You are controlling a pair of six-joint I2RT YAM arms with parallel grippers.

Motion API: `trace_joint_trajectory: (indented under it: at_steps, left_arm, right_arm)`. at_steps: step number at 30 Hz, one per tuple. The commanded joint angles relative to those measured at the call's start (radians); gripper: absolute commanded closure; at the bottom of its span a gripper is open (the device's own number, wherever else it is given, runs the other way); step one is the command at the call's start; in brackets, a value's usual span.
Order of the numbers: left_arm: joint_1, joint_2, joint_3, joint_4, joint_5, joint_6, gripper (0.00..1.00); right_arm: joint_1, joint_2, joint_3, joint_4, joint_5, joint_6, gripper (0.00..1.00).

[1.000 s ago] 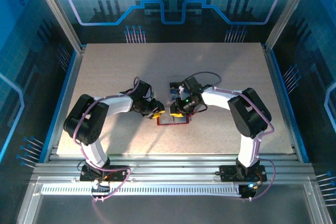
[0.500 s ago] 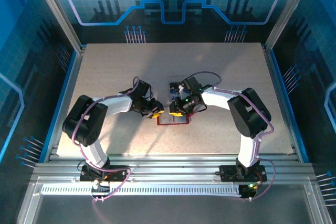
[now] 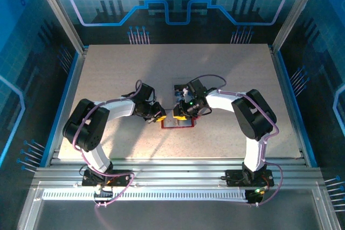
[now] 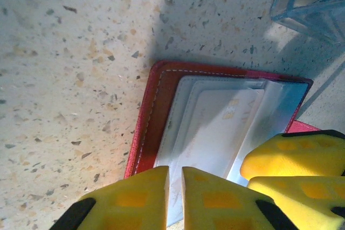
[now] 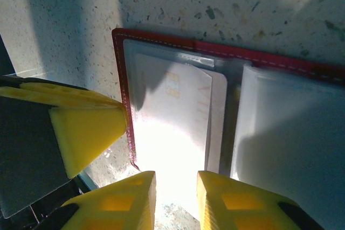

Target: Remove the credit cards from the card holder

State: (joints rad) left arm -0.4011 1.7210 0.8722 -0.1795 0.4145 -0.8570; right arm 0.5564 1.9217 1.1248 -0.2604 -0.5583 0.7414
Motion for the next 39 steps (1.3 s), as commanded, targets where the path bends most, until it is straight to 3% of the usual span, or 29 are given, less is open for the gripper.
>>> trace_joint_trajectory:
  at_steps: [1,9,39]
  left_arm:
    - [0.007,0.008,-0.013,-0.022,-0.002,0.016,0.87]
    - [0.007,0.029,-0.018,-0.015,0.004,0.027,0.92]
    - [0.007,0.034,-0.006,-0.038,-0.002,0.036,0.92]
  right_arm:
    - [0.008,0.02,-0.017,0.009,-0.02,0.007,0.72]
    - [0.01,0.031,-0.022,0.009,-0.02,0.004,0.72]
    - [0.012,-0.019,0.016,-0.137,0.105,-0.063,0.72]
